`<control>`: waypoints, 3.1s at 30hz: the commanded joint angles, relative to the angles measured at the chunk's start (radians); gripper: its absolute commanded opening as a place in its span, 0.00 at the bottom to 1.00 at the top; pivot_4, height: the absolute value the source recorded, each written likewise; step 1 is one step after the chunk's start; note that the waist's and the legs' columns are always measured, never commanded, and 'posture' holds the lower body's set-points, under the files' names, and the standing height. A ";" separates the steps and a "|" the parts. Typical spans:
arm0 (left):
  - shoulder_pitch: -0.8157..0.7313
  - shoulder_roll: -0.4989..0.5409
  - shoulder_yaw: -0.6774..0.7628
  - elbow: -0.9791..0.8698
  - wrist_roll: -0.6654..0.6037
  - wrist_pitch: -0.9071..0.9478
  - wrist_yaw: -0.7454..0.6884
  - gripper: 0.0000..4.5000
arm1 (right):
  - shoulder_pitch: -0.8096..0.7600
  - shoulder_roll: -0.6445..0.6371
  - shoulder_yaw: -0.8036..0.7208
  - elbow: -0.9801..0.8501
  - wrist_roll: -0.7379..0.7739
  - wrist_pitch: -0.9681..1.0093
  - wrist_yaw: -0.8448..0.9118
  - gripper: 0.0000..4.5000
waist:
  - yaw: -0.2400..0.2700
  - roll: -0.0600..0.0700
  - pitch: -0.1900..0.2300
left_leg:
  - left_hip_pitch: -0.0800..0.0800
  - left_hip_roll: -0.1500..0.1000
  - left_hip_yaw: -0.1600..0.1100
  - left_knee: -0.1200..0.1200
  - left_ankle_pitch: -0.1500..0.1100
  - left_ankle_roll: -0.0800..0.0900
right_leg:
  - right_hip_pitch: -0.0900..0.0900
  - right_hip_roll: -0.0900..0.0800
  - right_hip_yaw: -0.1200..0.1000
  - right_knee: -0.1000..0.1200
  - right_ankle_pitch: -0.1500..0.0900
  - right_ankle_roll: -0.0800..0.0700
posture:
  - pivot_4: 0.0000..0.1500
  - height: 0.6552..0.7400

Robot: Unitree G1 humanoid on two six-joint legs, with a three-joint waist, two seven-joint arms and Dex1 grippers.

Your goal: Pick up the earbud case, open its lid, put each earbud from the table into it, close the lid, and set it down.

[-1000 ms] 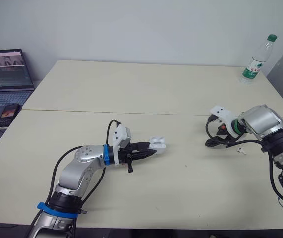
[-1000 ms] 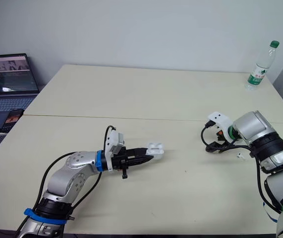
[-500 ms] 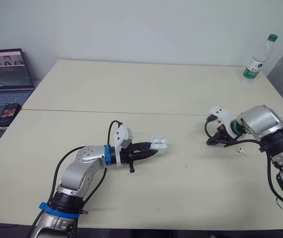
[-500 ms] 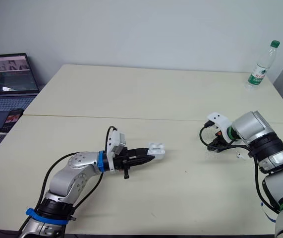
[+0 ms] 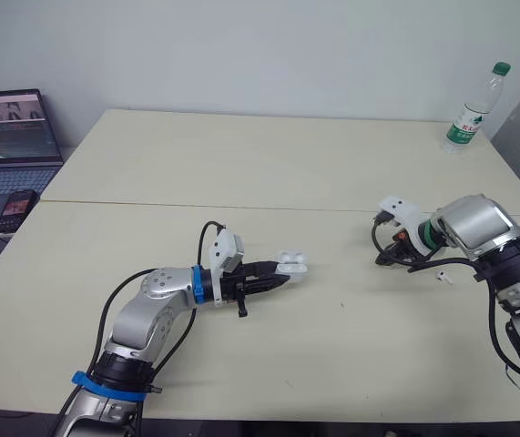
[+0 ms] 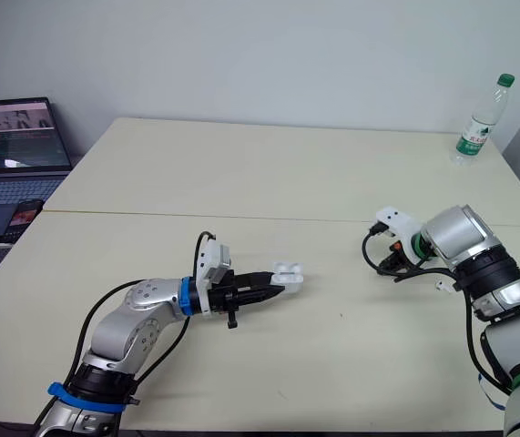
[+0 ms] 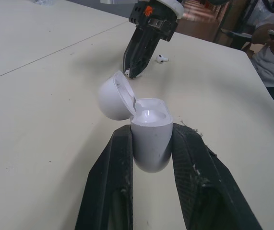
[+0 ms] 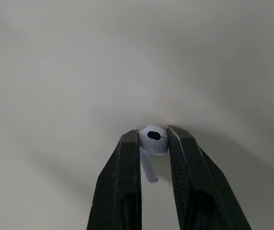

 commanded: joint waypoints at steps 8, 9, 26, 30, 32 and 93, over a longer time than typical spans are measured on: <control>-0.044 -0.170 0.062 -0.050 -0.021 -0.016 0.223 0.17 | -0.017 0.397 -0.642 -0.390 0.187 0.103 -0.385 0.10 | 0.003 0.001 0.000 | -0.001 0.000 -0.003 0.000 0.000 0.000 | 0.001 -0.001 -0.002 0.001 0.000 0.000 | 1.00 1.00; -0.047 -0.194 0.067 -0.050 -0.008 -0.030 0.261 0.17 | -0.013 0.459 -0.698 -0.427 0.203 0.098 -0.433 0.10 | 0.003 0.001 0.000 | -0.001 0.000 -0.003 0.000 0.000 0.000 | 0.000 -0.001 -0.002 0.001 0.000 0.000 | 1.00 1.00; -0.129 -0.392 0.105 0.000 0.019 -0.096 0.514 0.17 | 0.286 0.929 -0.714 -0.760 0.345 -0.271 -0.783 0.10 | 0.000 0.001 0.000 | -0.004 -0.002 -0.004 0.000 0.000 0.000 | -0.001 -0.003 -0.004 0.000 0.001 0.000 | 1.00 1.00; -0.133 -0.385 0.112 -0.009 -0.012 -0.080 0.493 0.17 | 0.352 0.908 -0.629 -0.752 0.332 -0.356 -0.767 0.10 | -0.001 0.001 0.000 | -0.003 -0.002 -0.004 0.000 0.000 0.000 | -0.001 -0.002 -0.004 0.000 0.000 0.000 | 1.00 1.00; -0.133 -0.378 0.114 -0.018 -0.035 -0.066 0.479 0.17 | 0.376 0.896 -0.598 -0.742 0.324 -0.405 -0.757 0.10 | 0.000 0.001 0.000 | -0.003 -0.002 -0.004 0.000 0.000 0.000 | -0.001 -0.002 -0.004 0.000 0.000 0.000 | 1.00 1.00; -0.107 -0.328 0.099 -0.052 -0.093 -0.025 0.410 0.17 | 0.528 0.677 -0.359 -0.589 0.160 -0.637 -0.786 0.10 | 0.000 0.001 0.000 | -0.003 -0.002 -0.003 0.000 0.000 0.000 | -0.001 -0.001 -0.003 -0.001 0.000 0.001 | 1.00 1.00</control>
